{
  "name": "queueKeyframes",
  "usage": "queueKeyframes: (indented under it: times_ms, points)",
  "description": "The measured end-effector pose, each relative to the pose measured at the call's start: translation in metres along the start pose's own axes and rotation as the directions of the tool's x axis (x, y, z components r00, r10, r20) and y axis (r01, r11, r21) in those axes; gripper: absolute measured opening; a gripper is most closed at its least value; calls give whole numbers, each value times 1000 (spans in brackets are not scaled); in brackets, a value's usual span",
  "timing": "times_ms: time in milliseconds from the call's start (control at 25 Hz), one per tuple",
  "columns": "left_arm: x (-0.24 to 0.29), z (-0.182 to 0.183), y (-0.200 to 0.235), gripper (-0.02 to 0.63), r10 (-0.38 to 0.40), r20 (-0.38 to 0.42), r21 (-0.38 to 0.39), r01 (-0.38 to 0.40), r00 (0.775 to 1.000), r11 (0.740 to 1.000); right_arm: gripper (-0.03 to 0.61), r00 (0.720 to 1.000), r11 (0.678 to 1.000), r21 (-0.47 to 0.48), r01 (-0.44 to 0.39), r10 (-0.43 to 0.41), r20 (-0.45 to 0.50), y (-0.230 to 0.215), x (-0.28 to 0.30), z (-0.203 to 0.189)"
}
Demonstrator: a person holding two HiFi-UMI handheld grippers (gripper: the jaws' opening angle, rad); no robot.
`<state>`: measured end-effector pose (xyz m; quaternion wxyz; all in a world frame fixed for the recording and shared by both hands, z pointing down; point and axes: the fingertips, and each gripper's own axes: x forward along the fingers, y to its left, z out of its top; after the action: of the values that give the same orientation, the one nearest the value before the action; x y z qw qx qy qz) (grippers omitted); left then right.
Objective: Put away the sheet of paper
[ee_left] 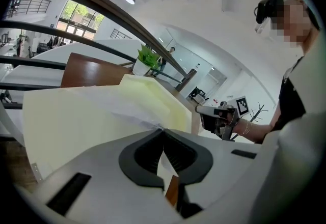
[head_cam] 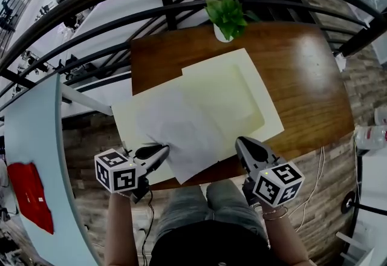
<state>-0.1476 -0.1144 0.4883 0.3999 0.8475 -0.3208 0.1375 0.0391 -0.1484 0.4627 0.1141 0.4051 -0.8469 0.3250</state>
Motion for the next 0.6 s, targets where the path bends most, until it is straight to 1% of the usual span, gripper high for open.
queueKeyframes:
  times_ms: [400,600]
  points:
    - [8,2,12,18,15,-15,-21,-15,1000,1000,28,1000,1000,11,11,-11,12,-10,-6,2]
    - [17,5,15,18,24,-35,-48,-26,999,999,28,1000,1000,10,14,-14,21,-15,-9,7]
